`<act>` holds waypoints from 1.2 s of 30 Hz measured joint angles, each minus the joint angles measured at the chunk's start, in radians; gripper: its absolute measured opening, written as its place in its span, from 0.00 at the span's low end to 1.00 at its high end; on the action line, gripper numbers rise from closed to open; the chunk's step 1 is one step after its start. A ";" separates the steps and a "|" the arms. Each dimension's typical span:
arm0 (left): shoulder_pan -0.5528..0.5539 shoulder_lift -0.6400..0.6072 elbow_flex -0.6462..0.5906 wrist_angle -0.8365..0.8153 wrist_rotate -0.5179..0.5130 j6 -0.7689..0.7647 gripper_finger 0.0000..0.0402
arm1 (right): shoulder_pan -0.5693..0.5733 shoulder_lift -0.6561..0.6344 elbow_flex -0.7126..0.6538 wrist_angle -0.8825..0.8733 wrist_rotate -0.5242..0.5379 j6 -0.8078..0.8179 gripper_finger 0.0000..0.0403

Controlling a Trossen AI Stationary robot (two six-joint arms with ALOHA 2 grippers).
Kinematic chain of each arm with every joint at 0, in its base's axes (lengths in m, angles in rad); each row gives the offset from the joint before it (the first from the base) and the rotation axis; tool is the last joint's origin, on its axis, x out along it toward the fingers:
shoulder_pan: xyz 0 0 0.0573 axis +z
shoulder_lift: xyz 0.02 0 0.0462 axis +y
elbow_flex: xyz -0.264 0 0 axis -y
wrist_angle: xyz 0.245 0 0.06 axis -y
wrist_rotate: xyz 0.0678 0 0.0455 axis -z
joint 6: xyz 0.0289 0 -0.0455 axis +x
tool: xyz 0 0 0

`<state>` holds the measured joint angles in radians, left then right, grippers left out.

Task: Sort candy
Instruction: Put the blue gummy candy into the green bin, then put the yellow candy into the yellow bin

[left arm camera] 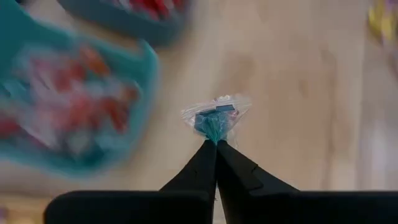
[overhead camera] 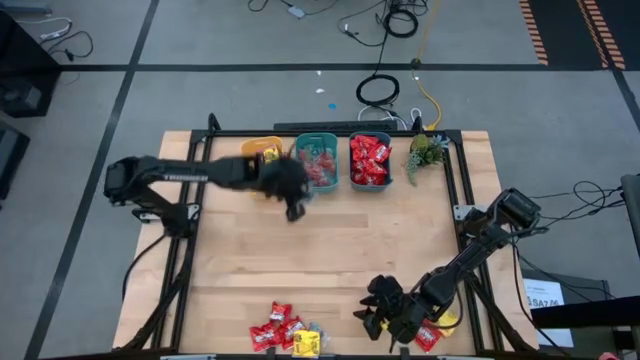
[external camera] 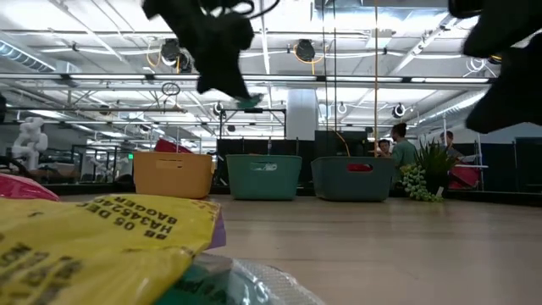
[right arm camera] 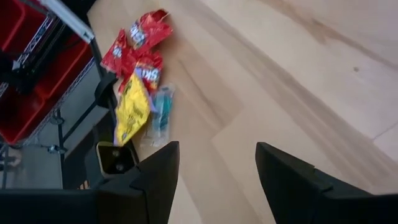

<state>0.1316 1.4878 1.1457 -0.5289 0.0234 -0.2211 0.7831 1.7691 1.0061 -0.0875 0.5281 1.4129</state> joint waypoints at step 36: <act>0.234 0.047 0.090 0.044 0.279 0.124 0.33 | -0.110 -0.063 0.000 -0.325 -0.249 0.197 0.50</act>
<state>0.3654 1.5347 1.2354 -0.4851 0.3021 -0.0969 0.6735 1.7057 1.0058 -0.4130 0.2790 1.6095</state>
